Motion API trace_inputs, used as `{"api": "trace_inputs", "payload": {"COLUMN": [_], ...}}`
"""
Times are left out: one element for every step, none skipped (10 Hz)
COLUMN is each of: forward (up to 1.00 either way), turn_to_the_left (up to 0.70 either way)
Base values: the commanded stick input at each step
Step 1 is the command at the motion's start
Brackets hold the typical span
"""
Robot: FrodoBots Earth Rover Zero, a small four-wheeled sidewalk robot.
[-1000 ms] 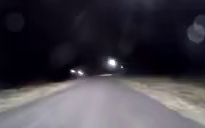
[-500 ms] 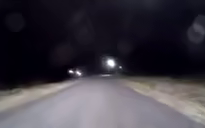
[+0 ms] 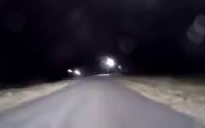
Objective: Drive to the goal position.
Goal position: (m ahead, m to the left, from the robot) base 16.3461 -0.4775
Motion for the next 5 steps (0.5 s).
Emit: {"api": "trace_inputs", "payload": {"forward": [1.0, 1.0, 1.0, 1.0, 1.0], "turn_to_the_left": [0.0, 0.0, 0.0, 0.0, 0.0]}}
